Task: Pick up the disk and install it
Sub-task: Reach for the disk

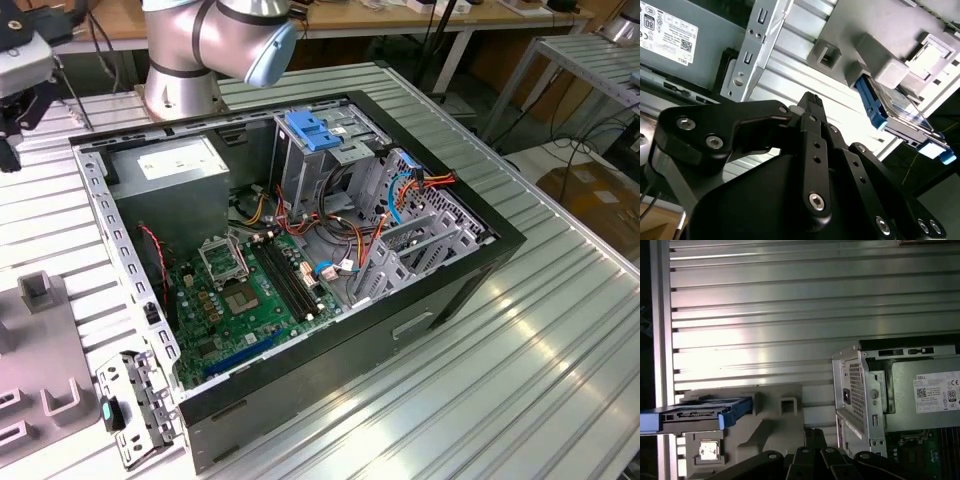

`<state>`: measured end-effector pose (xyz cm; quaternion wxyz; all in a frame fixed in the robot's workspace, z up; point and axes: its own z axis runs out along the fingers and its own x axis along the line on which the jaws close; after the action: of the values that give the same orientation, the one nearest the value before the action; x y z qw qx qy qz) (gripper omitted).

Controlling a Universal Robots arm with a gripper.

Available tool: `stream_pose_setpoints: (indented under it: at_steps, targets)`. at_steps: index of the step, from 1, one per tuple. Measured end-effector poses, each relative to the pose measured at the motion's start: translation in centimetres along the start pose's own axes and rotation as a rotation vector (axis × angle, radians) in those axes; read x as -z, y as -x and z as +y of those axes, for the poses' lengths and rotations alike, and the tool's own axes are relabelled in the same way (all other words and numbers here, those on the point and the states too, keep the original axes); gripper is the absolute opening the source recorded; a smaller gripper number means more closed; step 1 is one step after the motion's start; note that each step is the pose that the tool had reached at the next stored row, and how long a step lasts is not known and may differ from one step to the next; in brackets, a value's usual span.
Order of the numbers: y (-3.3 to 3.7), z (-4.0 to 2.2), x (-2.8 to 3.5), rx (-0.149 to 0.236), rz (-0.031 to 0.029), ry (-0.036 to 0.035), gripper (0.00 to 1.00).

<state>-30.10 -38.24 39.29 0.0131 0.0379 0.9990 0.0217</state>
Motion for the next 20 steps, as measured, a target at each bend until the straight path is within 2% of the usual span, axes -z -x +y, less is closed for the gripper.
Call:
stream_pose_setpoints:
  at_steps: [1,3,5,8,12,16,17,19,20]
  targets:
    - [-0.93,0.06,0.01,0.000,0.0000,0.0000,0.11]
    - [-2.12,0.09,0.01,0.000,-0.0002,0.0001,0.11]
    - [-2.95,0.08,0.04,0.000,0.0000,0.0000,0.11]
    - [-4.58,0.07,0.06,0.000,0.0001,-0.0001,0.11]
    - [-5.65,-0.01,0.09,0.000,0.0000,0.0000,0.11]
    - [-7.50,-0.14,0.14,0.000,0.0000,0.0000,0.11]
    - [-8.47,-0.22,0.17,0.000,0.0001,0.0000,0.11]
    - [-9.18,-0.27,0.18,0.000,0.0000,0.0000,0.11]
    - [-9.86,-0.32,0.20,0.000,-0.0001,0.0001,0.11]
